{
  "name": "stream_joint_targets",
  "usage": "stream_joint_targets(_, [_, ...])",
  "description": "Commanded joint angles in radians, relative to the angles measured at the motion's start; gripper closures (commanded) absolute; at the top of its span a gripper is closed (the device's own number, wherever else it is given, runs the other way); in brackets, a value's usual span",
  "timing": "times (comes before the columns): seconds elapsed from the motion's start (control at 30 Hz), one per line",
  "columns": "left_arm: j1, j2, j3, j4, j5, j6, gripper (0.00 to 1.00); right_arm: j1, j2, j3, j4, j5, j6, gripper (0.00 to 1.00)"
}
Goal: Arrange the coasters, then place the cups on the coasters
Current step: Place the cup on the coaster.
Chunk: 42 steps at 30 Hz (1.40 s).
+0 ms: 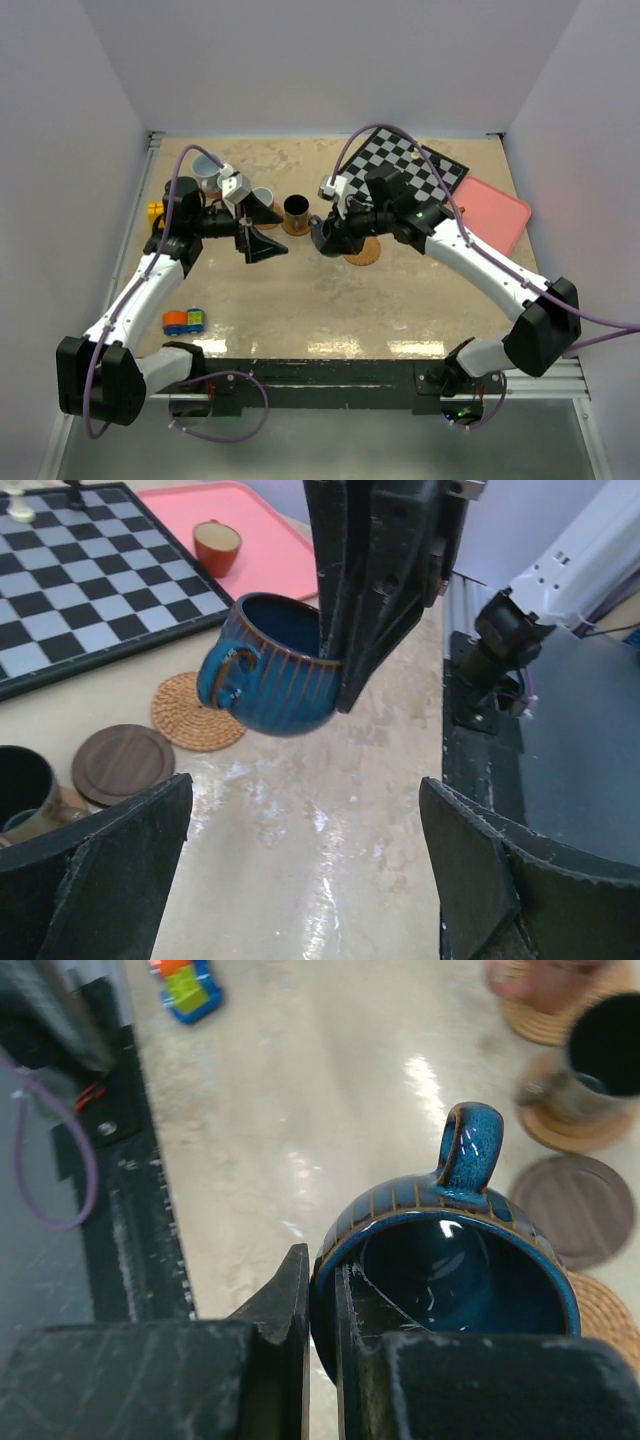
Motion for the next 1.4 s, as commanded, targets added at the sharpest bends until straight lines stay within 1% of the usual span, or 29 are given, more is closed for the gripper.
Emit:
stream_joint_targets(0.0, [-0.024,0.036,0.041,-0.027,0.137,0.028,0.00,0.058,-0.006,0.078,-0.022,-0.164,-0.072,1.00])
stream_joint_targets(0.03, [-0.034,0.039,0.049,-0.042,0.136,0.054,0.00,0.069,-0.003,0.083,-0.037,-0.176,-0.076,1.00])
stream_joint_targets(0.07, [-0.041,0.043,0.052,-0.093,0.134,0.063,0.00,0.084,-0.003,0.089,-0.052,-0.178,-0.076,1.00])
stream_joint_targets(0.17, [-0.054,0.049,0.055,-0.113,0.154,0.063,0.00,0.129,0.001,0.110,-0.111,-0.181,-0.088,1.00])
stream_joint_targets(0.2, [-0.060,0.050,0.052,-0.118,0.157,0.092,0.00,0.140,-0.003,0.110,-0.118,-0.179,-0.082,1.00])
stream_joint_targets(0.37, [-0.122,0.078,0.054,-0.193,0.157,0.143,0.00,0.190,-0.040,0.078,-0.118,-0.176,-0.058,1.00])
stream_joint_targets(0.43, [-0.142,0.096,0.061,-0.210,0.162,0.155,0.02,0.198,-0.040,0.081,-0.140,-0.173,-0.070,1.00])
stream_joint_targets(0.5, [-0.153,0.105,0.064,-0.217,0.154,0.161,0.08,0.203,-0.042,0.089,-0.155,-0.167,-0.076,1.00])
stream_joint_targets(0.53, [-0.157,0.107,0.064,-0.219,0.154,0.163,0.12,0.204,-0.043,0.090,-0.160,-0.168,-0.079,1.00])
stream_joint_targets(0.63, [-0.168,0.101,0.060,-0.216,0.146,0.167,0.40,0.206,-0.049,0.086,-0.166,-0.162,-0.084,1.00])
stream_joint_targets(0.67, [-0.171,0.093,0.054,-0.208,0.145,0.160,0.45,0.206,-0.051,0.081,-0.163,-0.156,-0.082,1.00])
stream_joint_targets(0.77, [-0.180,0.090,0.043,-0.194,0.136,0.149,0.55,0.206,-0.054,0.077,-0.163,-0.148,-0.081,1.00])
stream_joint_targets(0.87, [-0.195,0.089,0.040,-0.194,0.125,0.152,0.81,0.206,-0.051,0.075,-0.163,-0.138,-0.078,1.00])
stream_joint_targets(0.9, [-0.202,0.089,0.041,-0.197,0.120,0.157,0.91,0.206,-0.051,0.075,-0.163,-0.133,-0.076,1.00])
stream_joint_targets(0.93, [-0.211,0.087,0.041,-0.200,0.116,0.164,1.00,0.207,-0.049,0.075,-0.163,-0.124,-0.075,1.00])
stream_joint_targets(1.03, [-0.234,0.072,0.037,-0.223,0.085,0.198,1.00,0.206,-0.051,0.073,-0.166,-0.076,-0.069,1.00])
stream_joint_targets(1.13, [-0.237,0.044,0.023,-0.201,0.044,0.194,1.00,0.206,-0.060,0.055,-0.136,-0.015,-0.043,1.00])
stream_joint_targets(1.2, [-0.237,0.021,-0.001,-0.141,0.025,0.157,1.00,0.206,-0.060,0.041,-0.112,0.049,-0.012,0.88])
stream_joint_targets(1.23, [-0.237,0.010,-0.015,-0.109,0.013,0.138,1.00,0.206,-0.062,0.031,-0.100,0.071,-0.001,0.78])
stream_joint_targets(1.27, [-0.237,-0.002,-0.023,-0.093,-0.004,0.129,1.00,0.206,-0.065,0.024,-0.088,0.088,0.007,0.66])
stream_joint_targets(1.33, [-0.237,-0.020,-0.035,-0.066,-0.047,0.118,1.00,0.206,-0.083,0.012,-0.065,0.109,0.022,0.50])
stream_joint_targets(1.37, [-0.237,-0.026,-0.040,-0.059,-0.061,0.114,1.00,0.206,-0.092,0.009,-0.053,0.121,0.034,0.46])
